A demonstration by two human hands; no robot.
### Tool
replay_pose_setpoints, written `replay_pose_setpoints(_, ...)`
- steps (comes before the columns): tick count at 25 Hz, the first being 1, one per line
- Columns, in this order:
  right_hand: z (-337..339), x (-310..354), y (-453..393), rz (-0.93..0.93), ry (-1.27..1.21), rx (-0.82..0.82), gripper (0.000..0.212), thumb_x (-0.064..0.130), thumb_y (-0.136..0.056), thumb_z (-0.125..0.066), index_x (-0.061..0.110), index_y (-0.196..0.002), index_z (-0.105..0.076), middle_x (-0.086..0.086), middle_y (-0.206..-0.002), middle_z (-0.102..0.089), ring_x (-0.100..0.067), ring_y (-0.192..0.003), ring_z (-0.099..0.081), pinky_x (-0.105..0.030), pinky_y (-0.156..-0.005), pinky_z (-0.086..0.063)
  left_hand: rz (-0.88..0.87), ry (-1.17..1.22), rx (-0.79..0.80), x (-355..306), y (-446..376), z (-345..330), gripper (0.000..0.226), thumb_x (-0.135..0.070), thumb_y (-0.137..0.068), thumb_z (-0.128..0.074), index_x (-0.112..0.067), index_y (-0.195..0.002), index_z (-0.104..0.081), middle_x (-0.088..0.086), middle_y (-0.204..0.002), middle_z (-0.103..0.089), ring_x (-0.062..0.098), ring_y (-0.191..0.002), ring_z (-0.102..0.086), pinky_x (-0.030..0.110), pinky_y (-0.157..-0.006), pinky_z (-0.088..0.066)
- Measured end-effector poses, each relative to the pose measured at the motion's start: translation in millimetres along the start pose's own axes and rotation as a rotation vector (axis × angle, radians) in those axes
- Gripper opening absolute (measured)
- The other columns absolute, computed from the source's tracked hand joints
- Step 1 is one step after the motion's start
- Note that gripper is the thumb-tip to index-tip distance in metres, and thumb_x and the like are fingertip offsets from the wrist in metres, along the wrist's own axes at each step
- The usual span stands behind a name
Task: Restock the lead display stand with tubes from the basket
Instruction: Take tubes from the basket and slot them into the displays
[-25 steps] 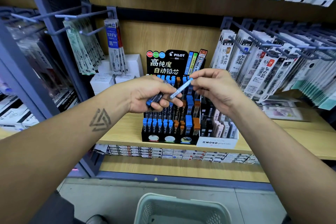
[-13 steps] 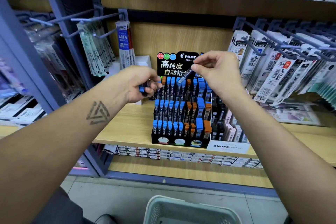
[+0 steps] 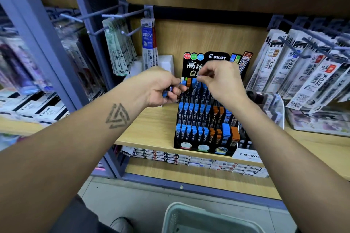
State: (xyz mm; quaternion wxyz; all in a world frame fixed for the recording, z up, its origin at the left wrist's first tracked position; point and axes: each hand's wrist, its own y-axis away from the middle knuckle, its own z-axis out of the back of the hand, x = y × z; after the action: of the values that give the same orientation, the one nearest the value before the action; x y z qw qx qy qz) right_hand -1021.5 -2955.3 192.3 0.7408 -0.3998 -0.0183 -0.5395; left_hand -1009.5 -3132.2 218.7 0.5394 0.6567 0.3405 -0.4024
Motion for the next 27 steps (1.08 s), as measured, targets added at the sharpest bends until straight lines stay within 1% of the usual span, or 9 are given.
replay_pose_setpoints(3, -12.4, -6.4, 4.7, 0.105, 0.109, 0.063, 0.005, 0.02, -0.085, -0.077, 0.016, -0.088, -0.077, 0.005, -0.087, -0.067, -0.016, -0.084, -0.06, -0.04, -0.075, -0.053, -0.018, -0.022, 0.016, -0.2, 0.9, -0.9, 0.025, -0.002, -0.103, -0.038, -0.005, -0.082, -0.052, 0.009, -0.074, -0.059, 0.006, -0.044, -0.039, 0.014, -0.037, -0.029)
replay_pose_setpoints(6, -16.4, -10.6, 10.2, 0.156, 0.208, 0.106, 0.014, 0.019, -0.091, -0.069, 0.017, -0.101, -0.078, 0.004, -0.099, -0.06, -0.018, -0.099, -0.052, -0.039, -0.082, -0.048, -0.013, -0.05, 0.082, -0.7, 5.7, -2.8, 0.016, -0.002, -0.1, -0.042, -0.006, -0.094, -0.056, 0.008, -0.076, -0.063, 0.009, -0.051, -0.049, 0.016, -0.043, -0.04)
replay_pose_setpoints(9, 2.3, -6.7, 7.7, -0.047, -0.078, 0.006, 0.019, 0.013, -0.093, -0.066, 0.017, -0.108, -0.076, 0.004, -0.103, -0.063, -0.012, -0.095, -0.057, -0.024, -0.083, -0.045, -0.012, -0.046, 0.168, 2.1, 10.2, -7.1, 0.017, -0.004, -0.104, -0.044, -0.005, -0.113, -0.059, 0.01, -0.082, -0.069, 0.014, -0.062, -0.064, 0.021, -0.052, -0.054)
replay_pose_setpoints(12, 25.5, -0.1, 15.2, -0.305, -0.573, 0.156, 0.018, 0.012, -0.092, -0.069, 0.012, -0.109, -0.076, -0.001, -0.101, -0.075, -0.005, -0.086, -0.067, -0.015, -0.073, -0.049, -0.019, -0.054, 0.273, 7.4, 12.2, -16.6, 0.018, -0.004, -0.105, -0.043, -0.003, -0.113, -0.06, 0.017, -0.093, -0.074, 0.021, -0.071, -0.071, 0.027, -0.058, -0.059)
replay_pose_setpoints(16, 42.8, -11.9, 36.0, -0.378, -0.748, 0.244, 0.021, 0.003, -0.081, -0.078, 0.005, -0.101, -0.076, -0.009, -0.092, -0.076, -0.016, -0.085, -0.07, -0.027, -0.08, -0.057, -0.025, -0.115, 0.391, 13.3, 13.9, -32.6, 0.015, 0.001, -0.103, -0.044, 0.002, -0.103, -0.059, 0.03, -0.108, -0.07, 0.025, -0.085, -0.07, 0.024, -0.066, -0.058)
replay_pose_setpoints(20, 58.2, -22.2, 41.0, -0.441, -0.834, 0.212, 0.015, -0.002, -0.079, -0.078, 0.006, -0.092, -0.075, -0.013, -0.088, -0.073, -0.02, -0.083, -0.067, -0.032, -0.079, -0.054, 0.004, -0.076, 0.471, 15.5, 15.4, -42.3, 0.024, 0.002, -0.103, -0.043, 0.009, -0.123, -0.054, 0.034, -0.114, -0.067, 0.037, -0.103, -0.072, 0.039, -0.079, -0.062)
replay_pose_setpoints(23, 68.3, -29.8, 44.5, -0.461, -0.836, 0.175, 0.017, -0.005, -0.081, -0.075, 0.005, -0.096, -0.075, -0.013, -0.085, -0.073, -0.019, -0.078, -0.067, -0.03, -0.077, -0.056, 0.0, -0.161, 0.451, 14.3, 14.6, -50.0, 0.025, -0.004, -0.102, -0.049, 0.007, -0.123, -0.056, 0.03, -0.112, -0.07, 0.03, -0.085, -0.076, 0.029, -0.059, -0.062)
replay_pose_setpoints(25, 76.3, -34.4, 46.5, -0.483, -0.87, 0.149, 0.02, -0.008, -0.083, -0.071, 0.002, -0.1, -0.074, -0.015, -0.084, -0.072, -0.019, -0.075, -0.069, -0.027, -0.074, -0.058, -0.035, -0.233, 0.427, 13.9, 11.9, -55.1, 0.023, -0.007, -0.101, -0.053, 0.005, -0.119, -0.059, 0.024, -0.105, -0.072, 0.014, -0.056, -0.063, 0.017, -0.038, -0.045)
replay_pose_setpoints(27, 84.6, -39.2, 50.0, -0.501, -0.908, 0.13, 0.02, -0.01, -0.085, -0.068, 0.0, -0.101, -0.073, -0.017, -0.083, -0.072, -0.019, -0.073, -0.07, -0.026, -0.074, -0.059, -0.078, -0.236, 0.41, 14.0, 6.1, -60.1, 0.022, -0.009, -0.1, -0.055, 0.006, -0.116, -0.06, 0.022, -0.097, -0.072, 0.006, -0.042, -0.042, 0.014, -0.031, -0.026)
